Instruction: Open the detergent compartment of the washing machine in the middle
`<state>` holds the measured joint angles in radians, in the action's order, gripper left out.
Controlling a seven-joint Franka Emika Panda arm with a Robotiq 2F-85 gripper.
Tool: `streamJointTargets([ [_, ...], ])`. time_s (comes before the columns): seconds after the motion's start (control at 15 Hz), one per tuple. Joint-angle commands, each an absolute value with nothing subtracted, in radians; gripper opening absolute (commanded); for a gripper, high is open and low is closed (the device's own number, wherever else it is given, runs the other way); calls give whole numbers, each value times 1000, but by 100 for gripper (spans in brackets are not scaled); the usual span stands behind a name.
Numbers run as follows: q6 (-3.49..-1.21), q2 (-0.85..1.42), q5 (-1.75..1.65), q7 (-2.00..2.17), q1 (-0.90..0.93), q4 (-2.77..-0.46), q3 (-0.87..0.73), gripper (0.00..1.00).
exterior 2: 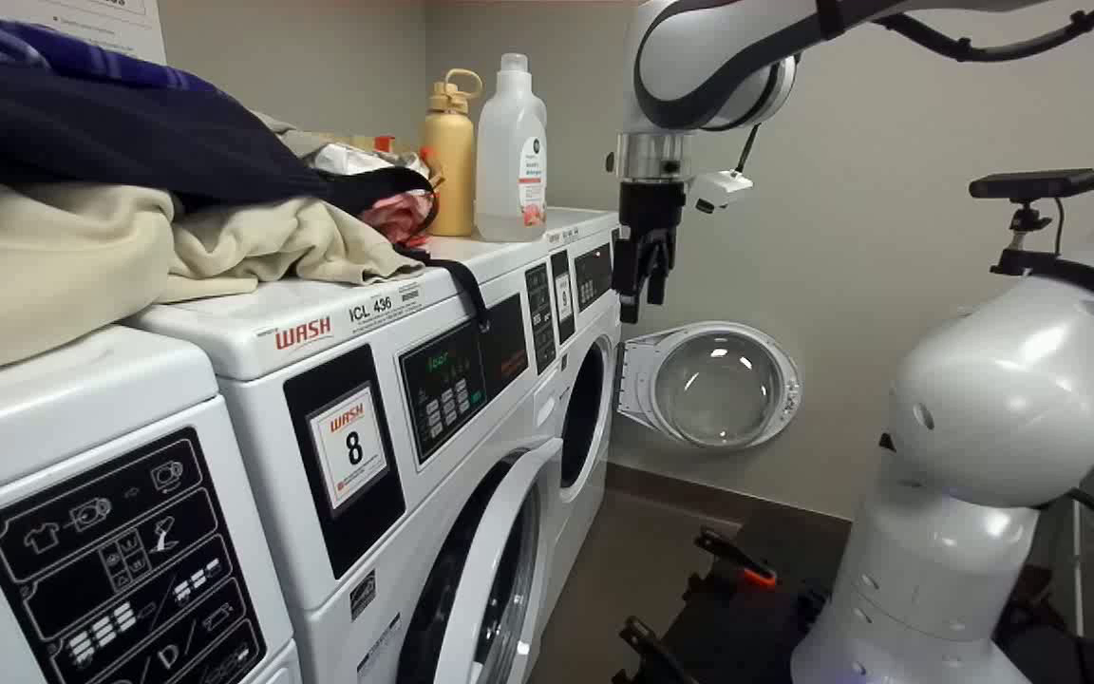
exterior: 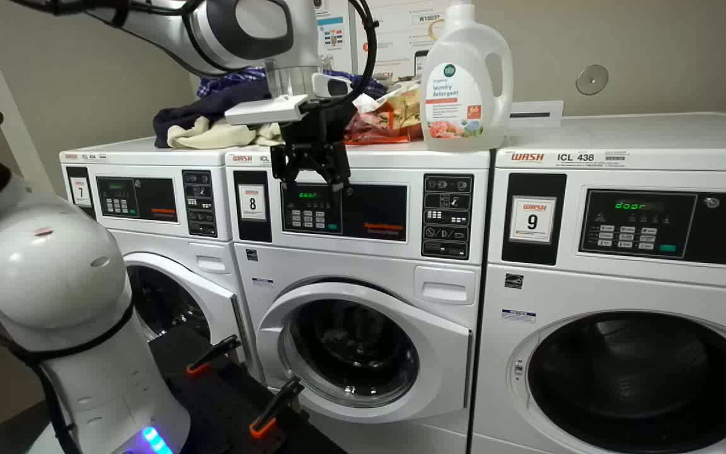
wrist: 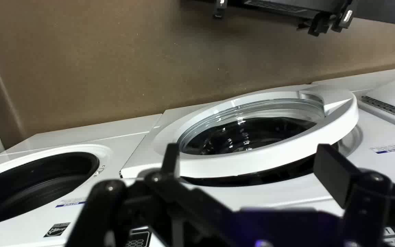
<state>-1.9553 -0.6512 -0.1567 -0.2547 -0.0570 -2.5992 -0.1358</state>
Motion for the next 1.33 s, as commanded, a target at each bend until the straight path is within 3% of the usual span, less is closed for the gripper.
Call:
streamJointTargets([
  [0.0, -1953, -651, -156, -255, -57, -2597, -135, 100],
  [0.6, -1820, -542, 104, -292, -24, -2554, -224, 100],
  [1.27, -1645, -228, 583, -420, -55, -2417, -354, 100],
])
